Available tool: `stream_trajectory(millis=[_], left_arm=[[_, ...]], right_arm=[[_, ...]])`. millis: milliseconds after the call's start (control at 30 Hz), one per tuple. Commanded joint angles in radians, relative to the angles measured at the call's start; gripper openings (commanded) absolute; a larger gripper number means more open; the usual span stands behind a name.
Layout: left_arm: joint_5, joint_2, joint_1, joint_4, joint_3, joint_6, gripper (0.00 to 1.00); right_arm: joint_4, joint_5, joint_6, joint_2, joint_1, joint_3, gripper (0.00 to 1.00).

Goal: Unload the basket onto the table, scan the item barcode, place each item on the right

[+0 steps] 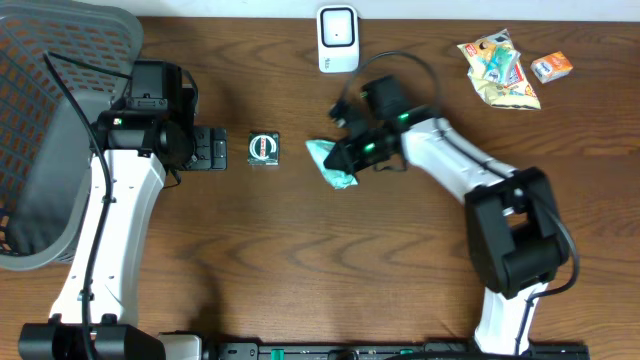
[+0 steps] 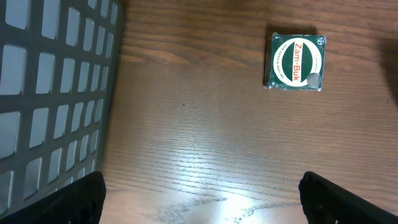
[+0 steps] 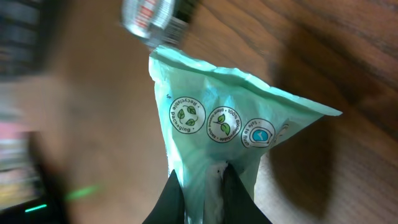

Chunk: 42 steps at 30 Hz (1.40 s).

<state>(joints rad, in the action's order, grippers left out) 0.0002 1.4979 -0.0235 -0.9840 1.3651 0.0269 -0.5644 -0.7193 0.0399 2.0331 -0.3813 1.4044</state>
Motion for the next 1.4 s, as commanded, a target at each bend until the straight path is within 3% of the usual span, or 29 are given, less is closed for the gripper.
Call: stream_trajectory(millis=[0, 400, 533, 633, 867, 1000, 1067, 1367], left_arm=[[-0.009, 0.006, 0.0, -0.001, -0.006, 0.006, 0.98], [-0.009, 0.006, 0.0, -0.001, -0.006, 0.006, 0.98], [-0.009, 0.006, 0.0, -0.001, -0.006, 0.006, 0.98], [-0.009, 0.006, 0.0, -0.001, -0.006, 0.006, 0.98], [-0.009, 0.006, 0.0, -0.001, -0.006, 0.006, 0.98], [-0.009, 0.006, 0.0, -0.001, -0.006, 0.006, 0.98], [-0.009, 0.006, 0.0, -0.001, -0.006, 0.006, 0.98], [-0.009, 0.006, 0.0, -0.001, -0.006, 0.006, 0.98]], right_arm=[[0.0, -0.377, 0.001, -0.013, 0.07, -0.022, 0.01], [0.015, -0.352, 0.117, 0.113, 0.265, -0.113, 0.01], [0.003, -0.146, 0.117, 0.11, 0.31, -0.108, 0.2], [-0.02, -0.073, 0.116, 0.1, 0.336, -0.089, 0.28], [-0.19, 0.1, 0.058, 0.043, 0.393, 0.03, 0.33], [-0.282, 0.198, 0.015, 0.025, 0.393, 0.102, 0.4], [-0.292, 0.198, 0.007, 0.025, 0.391, 0.115, 0.46], [-0.284, 0.32, 0.003, 0.027, 0.382, 0.107, 0.53]])
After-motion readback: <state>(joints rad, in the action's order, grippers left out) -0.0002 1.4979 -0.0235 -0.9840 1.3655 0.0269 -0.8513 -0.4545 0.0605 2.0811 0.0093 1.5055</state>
